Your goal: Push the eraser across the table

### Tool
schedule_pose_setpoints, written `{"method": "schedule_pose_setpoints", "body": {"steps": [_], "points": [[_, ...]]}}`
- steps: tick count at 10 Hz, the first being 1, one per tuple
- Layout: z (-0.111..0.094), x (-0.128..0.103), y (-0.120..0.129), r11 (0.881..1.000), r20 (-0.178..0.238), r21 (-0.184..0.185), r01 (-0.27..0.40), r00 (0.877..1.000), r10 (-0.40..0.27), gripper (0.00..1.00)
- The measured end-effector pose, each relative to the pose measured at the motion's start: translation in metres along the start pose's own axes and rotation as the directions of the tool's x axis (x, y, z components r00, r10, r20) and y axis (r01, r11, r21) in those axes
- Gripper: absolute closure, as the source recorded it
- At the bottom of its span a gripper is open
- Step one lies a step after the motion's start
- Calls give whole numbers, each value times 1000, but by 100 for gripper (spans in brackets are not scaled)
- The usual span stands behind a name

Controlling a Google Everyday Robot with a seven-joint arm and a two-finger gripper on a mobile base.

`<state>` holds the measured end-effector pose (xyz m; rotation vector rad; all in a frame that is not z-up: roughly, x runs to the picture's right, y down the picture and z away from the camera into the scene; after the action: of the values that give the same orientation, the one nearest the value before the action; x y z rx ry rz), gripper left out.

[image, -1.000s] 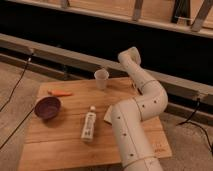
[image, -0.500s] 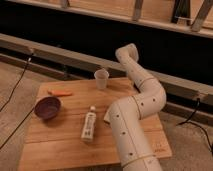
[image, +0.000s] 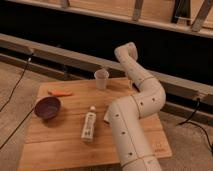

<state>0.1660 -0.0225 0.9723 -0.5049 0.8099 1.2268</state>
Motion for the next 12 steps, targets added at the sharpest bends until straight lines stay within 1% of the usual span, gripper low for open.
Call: {"method": "schedule_pose_setpoints", "body": {"steps": [1,2,4,5,6,7,8,9,10,12], "points": [[-6,-4,18,1000,8,-29,7,1000,-6,40],[-10,-5,30,998,7,-58,4,1000,-3,40],[-8,-4,29,998,4,-62,0,1000,0,40],[-6,-3,35,997,1,-79,0,1000,0,40],[4,-4,42,995,-5,-104,-3,1000,2,40],[14,-4,44,993,-6,-121,-7,1000,6,40],[26,-6,46,991,-5,-136,-8,1000,8,40],[42,-8,46,988,4,-157,-3,1000,4,40],[47,-9,43,986,12,-167,0,1000,2,40],[59,-10,24,984,35,-175,-3,999,9,40]]}}
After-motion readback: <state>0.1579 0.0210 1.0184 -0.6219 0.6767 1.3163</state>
